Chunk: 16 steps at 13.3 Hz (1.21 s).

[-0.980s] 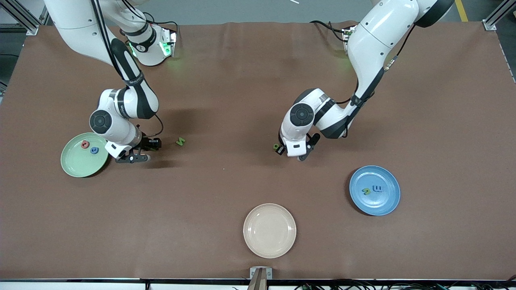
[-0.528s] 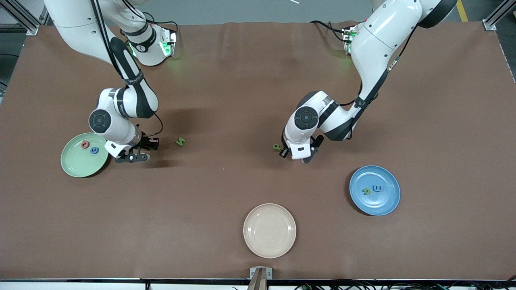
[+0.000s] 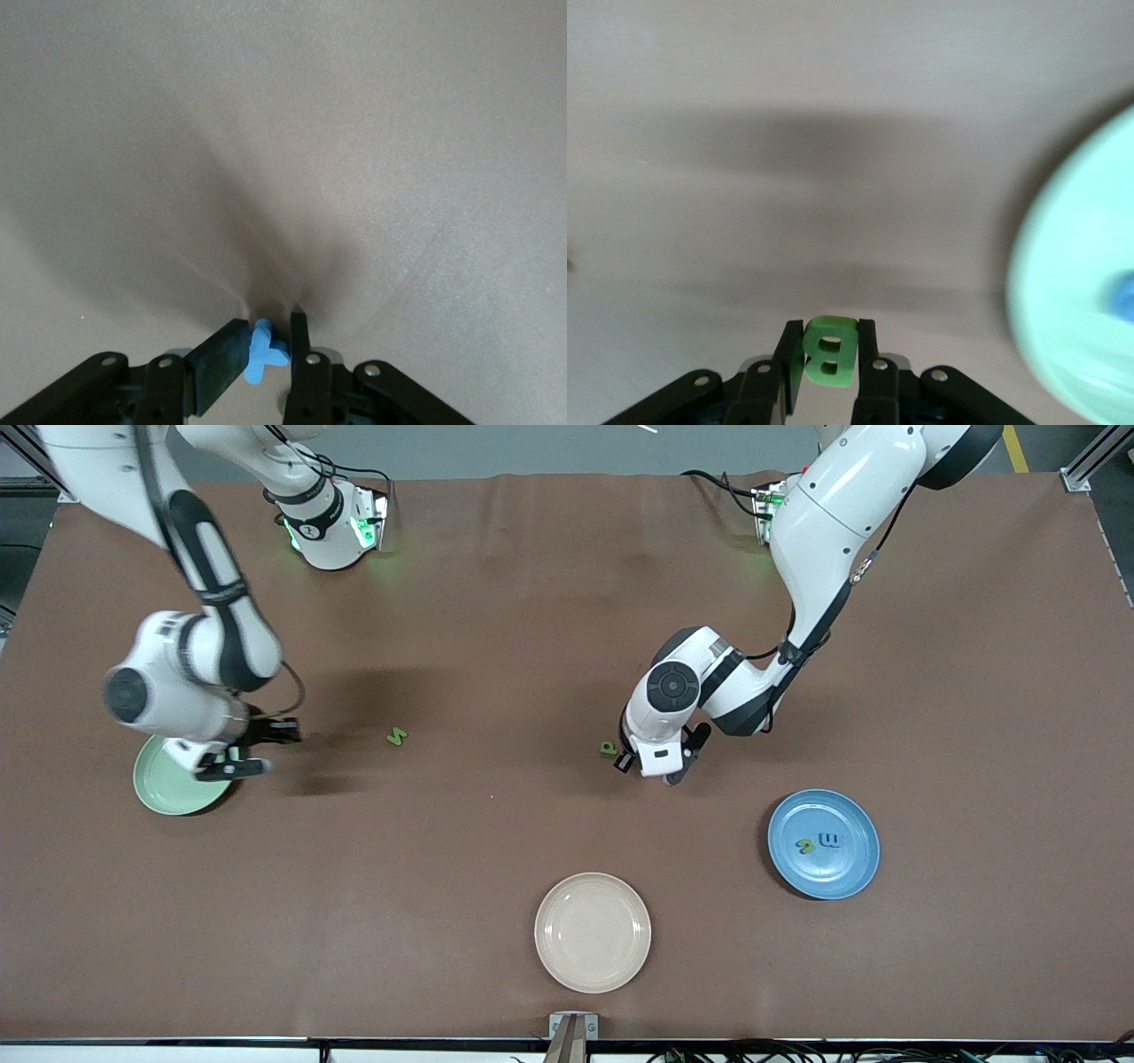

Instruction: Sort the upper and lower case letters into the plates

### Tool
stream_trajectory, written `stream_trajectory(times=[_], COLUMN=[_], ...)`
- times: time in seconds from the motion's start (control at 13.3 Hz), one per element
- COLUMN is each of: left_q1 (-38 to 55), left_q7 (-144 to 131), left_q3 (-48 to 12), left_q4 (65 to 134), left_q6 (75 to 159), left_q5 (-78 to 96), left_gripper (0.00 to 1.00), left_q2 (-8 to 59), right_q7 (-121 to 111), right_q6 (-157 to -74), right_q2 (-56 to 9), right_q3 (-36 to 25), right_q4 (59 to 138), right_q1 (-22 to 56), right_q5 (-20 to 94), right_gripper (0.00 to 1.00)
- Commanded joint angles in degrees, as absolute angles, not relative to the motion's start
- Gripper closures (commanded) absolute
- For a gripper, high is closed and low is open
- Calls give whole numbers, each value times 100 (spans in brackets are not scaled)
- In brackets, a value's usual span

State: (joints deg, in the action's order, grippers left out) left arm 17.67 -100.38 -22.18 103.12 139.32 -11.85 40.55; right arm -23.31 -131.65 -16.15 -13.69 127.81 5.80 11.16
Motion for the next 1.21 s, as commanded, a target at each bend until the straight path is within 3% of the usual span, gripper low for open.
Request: stream_trajectory(times=[0.0, 0.15, 0.3, 0.68, 0.75, 0.83, 0.98, 1.13], left_q1=[1767, 1767, 1775, 1819, 1819, 1819, 1837, 1915], left_q7=[-10107, -10116, -10107, -10116, -10108, -10107, -10081, -10107], left_q3=[-2188, -2188, -2188, -2188, -2188, -2188, -2188, -2197], left_q4=[10283, 10283, 10283, 10292, 10283, 10283, 10301, 10301], left_q6=[13913, 13913, 13913, 13913, 13913, 13913, 13913, 13913], left_q5=[-1336, -1336, -1345, -1362, -1362, -1371, -1380, -1380], left_gripper=[68, 56, 54, 54, 58, 66, 81, 94], left_q2=[4271, 4271, 4271, 4280, 4280, 4280, 4272, 4254], right_q7=[-3652, -4164, -4367, -4333, -4333, -4342, -4281, -4245], right_q6=[-13078, -13279, -13665, -14159, -14150, -14133, -14054, -13591], right_q2=[-1547, -1722, -1941, -2109, -2118, -2118, -2083, -1917], right_q3=[-1309, -1310, -1292, -1266, -1266, -1266, -1274, -1274], right_q4=[12683, 12639, 12709, 12990, 12982, 12981, 12929, 12702], right_q1=[-357, -728, -887, -730, -729, -729, -721, -668], right_q5=[1169, 1169, 1186, 1266, 1257, 1257, 1257, 1257], right_gripper=[80, 80, 80, 80, 79, 72, 0, 0])
